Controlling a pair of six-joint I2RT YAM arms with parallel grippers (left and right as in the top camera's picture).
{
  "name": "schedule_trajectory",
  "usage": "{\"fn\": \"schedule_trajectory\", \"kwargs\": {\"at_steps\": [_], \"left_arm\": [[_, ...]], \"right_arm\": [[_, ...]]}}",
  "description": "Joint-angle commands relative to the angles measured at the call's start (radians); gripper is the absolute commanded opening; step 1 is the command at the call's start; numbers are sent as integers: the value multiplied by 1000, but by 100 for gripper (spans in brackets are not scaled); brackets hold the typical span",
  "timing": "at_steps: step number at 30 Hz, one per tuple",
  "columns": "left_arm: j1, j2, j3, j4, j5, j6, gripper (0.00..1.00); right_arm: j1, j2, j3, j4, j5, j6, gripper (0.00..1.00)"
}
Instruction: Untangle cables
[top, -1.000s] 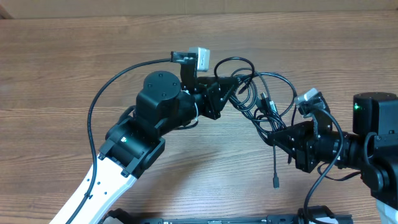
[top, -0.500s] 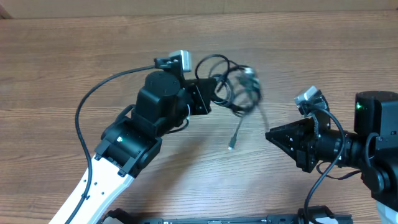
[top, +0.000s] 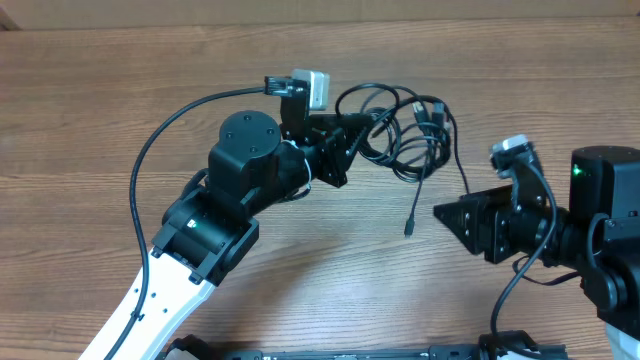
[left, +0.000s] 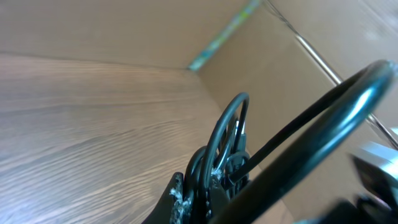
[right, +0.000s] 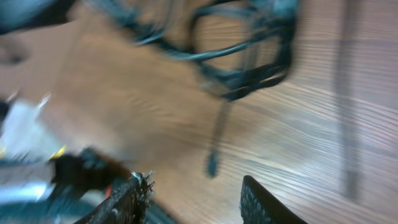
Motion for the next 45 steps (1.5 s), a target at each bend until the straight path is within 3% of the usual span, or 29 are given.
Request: {"fn": "schedule_trajectory", "kwargs": {"at_steps": [1,6,13,19,28,34,45], "left_arm": [[0,-9,21,20,114,57,4],[0,-9,21,47,211,86,4],[0,-9,21,62,369,268,4],[0,-9,21,58,394,288,4],[0,-9,21,58,274,233,4],[0,-9,21,60,73,4,4],[-1,-9,21,74,87,2,4]], "right_arm": [[-2,-11,12,32,197,185,48],[-2,-11,12,82,199,203,50],[-2,-11,12,109,199,206,51],[-2,-11,12,118,193,240,52],[-2,-11,12,82,135,251,52],[-1,-11,12,30,57,318,52],[-2,-11,12,66,22,314,51]]}}
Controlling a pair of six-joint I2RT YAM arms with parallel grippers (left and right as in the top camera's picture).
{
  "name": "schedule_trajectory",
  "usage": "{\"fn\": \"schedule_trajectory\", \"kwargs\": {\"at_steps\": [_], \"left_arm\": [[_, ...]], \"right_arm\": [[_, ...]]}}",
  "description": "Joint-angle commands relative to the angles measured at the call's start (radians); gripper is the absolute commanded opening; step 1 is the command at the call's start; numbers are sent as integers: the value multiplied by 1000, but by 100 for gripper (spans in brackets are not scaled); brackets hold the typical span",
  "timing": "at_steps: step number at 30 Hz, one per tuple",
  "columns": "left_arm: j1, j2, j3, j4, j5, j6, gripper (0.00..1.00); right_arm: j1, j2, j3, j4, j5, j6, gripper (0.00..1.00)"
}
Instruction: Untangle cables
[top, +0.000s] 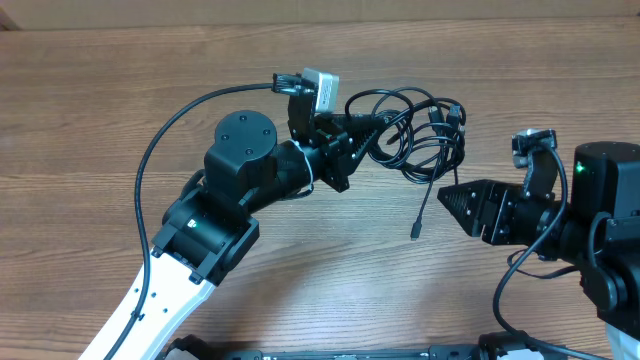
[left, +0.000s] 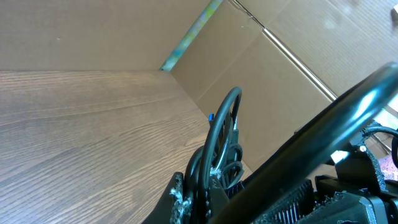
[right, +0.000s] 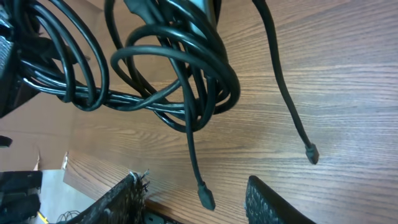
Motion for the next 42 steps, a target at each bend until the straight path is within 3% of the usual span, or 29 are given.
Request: {"fn": "schedule_trajectory", "kwargs": {"at_steps": [1,13,17,22,28,32,37,40,42], "left_arm": [[-1,-9,21,13,8,3,4],[-1,-9,21,50,268,356,4],[-1,-9,21,51,278,411,4],[-1,-8,21,58,278,435,4],[-2,-8,21,57,285,457,4],[0,-8,21,20,253,612,4],[0,-8,21,-103,235,801,4],[0,-8,21,-146,321,883,4],[0,-8,21,-173,389,945,4]], "right_arm": [[-2,-11,12,16,-16,-1,51],[-1,-11,12,33,-15,-88,48],[-1,-11,12,34,-17,-91,48],[-1,-11,12,35,-242,-277,48],[-1,-11,12,35,-261,-295,49],[-1,-11,13,34,-258,-297,49],[-1,-11,14,32,-95,-297,58],[-2,-11,14,35,27,-299,59],[-2,-11,14,35,38,-387,62]]}}
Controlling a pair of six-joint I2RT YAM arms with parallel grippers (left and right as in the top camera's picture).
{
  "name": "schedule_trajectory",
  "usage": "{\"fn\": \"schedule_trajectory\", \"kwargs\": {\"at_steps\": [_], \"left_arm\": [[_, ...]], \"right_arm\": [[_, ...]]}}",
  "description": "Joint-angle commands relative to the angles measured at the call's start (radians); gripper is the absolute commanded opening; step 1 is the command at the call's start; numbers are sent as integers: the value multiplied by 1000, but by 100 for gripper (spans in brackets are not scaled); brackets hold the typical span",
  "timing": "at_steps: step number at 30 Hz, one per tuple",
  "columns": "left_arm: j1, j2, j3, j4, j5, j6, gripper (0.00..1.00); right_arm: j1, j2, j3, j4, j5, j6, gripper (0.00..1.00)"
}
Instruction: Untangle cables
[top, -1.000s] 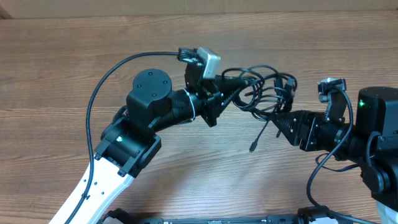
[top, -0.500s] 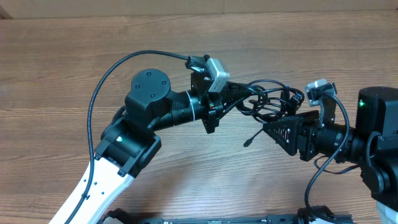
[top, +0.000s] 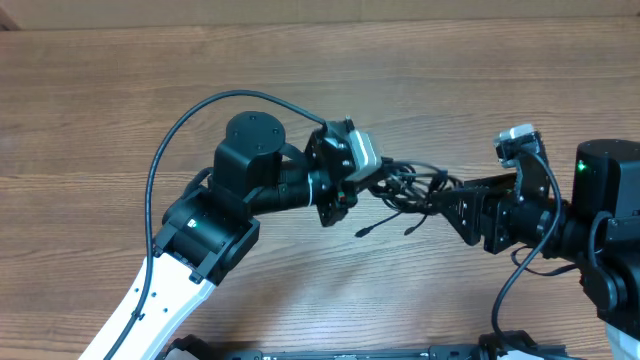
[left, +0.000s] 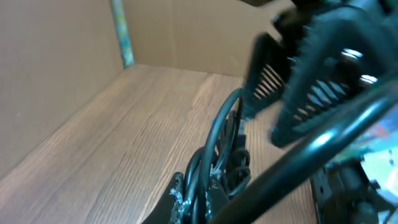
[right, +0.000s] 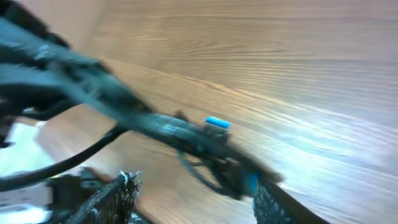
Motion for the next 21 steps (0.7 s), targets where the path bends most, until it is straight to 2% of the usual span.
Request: {"fn": "schedule_trajectory", "kwargs": {"at_steps": [1,4,8,12,16,19,20,21], "left_arm": [[0,-9,21,-7,141,138,4],[0,-9,21,-5,221,177,4],[0,-9,21,-5,237,179,4],[-2,2,21,14,332,182,4],[-11,23,21,16,345,182,4],[-31,38,21,45,374,180,4],[-37,40,21,62,373,172,4],[-47,42,21,96,373,157,4]], "right_arm": [[-1,-11,14,6,78,-113,64],[-1,-11,14,-3,61,-163,67],[-1,-11,14,-26,-69,-282,68],[-1,-11,14,-26,-154,-367,83],[-1,-11,14,-26,-228,-421,91],[-1,-11,14,-26,-252,-428,85],[-1,-11,14,-26,-252,-428,78],[-1,-11,14,-27,-252,-427,64]]}}
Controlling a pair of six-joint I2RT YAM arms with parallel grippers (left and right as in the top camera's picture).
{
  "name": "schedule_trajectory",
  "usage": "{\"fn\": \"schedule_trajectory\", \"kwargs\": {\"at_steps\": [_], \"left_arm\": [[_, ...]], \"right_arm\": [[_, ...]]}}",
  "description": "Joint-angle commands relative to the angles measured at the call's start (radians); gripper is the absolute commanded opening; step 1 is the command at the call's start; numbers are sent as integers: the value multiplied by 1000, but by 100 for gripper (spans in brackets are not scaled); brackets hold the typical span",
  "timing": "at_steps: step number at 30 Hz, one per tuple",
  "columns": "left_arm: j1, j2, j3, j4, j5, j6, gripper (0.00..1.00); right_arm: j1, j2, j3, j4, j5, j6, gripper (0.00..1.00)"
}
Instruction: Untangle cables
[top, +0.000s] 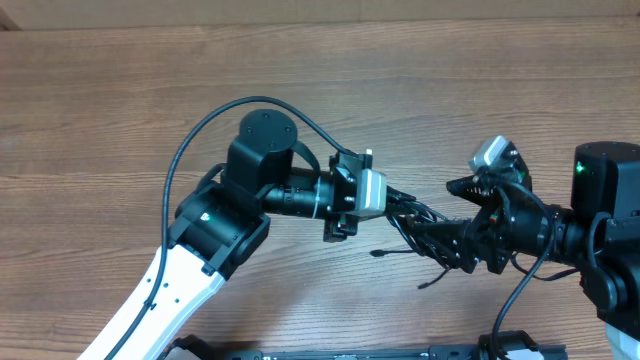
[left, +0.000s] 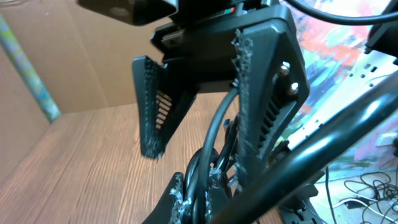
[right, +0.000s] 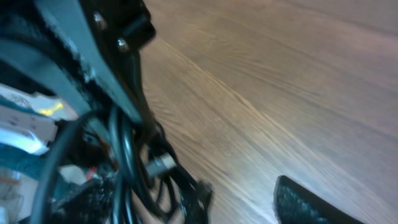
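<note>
A tangle of black cables (top: 415, 228) hangs between the two arms at the table's middle. My left gripper (top: 390, 207) is shut on several strands of it, seen pinched between the fingers (left: 200, 186) in the left wrist view. My right gripper (top: 442, 243) is open and faces the left one, its two fingers (left: 151, 106) standing on either side of the strands. In the right wrist view the cables (right: 124, 158) lie by its left finger (right: 90, 199), with the other finger (right: 306, 200) far to the right. Loose plug ends (top: 378, 253) dangle below the bundle.
The wooden table (top: 100, 110) runs to a cardboard wall (top: 320, 10) at the back. The left arm's own black lead (top: 195, 140) loops over its body. The right arm's base (top: 605, 185) stands at the right edge.
The left wrist has turned and carried the bundle a little right and nearer the front. My right gripper has moved left and forward, and its open fingers now stand around the strands.
The left gripper held the bundle at the back middle with the right gripper open far off. Then the bundle was slightly further right and the right gripper closer. Then the bundle was at the table's middle, meeting the right gripper, which now straddles it.
</note>
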Motion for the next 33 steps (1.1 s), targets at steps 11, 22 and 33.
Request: {"fn": "schedule_trajectory", "kwargs": {"at_steps": [11,22,33], "left_arm": [[-22,5,21,131,16,-146,70],[116,3,21,137,-148,-608,100],[127,4,21,116,-10,-673,99]], "right_arm": [[-2,-11,14,-2,63,37,4],[-2,-11,14,43,151,139,4],[-2,-11,14,125,-18,141,4]]}}
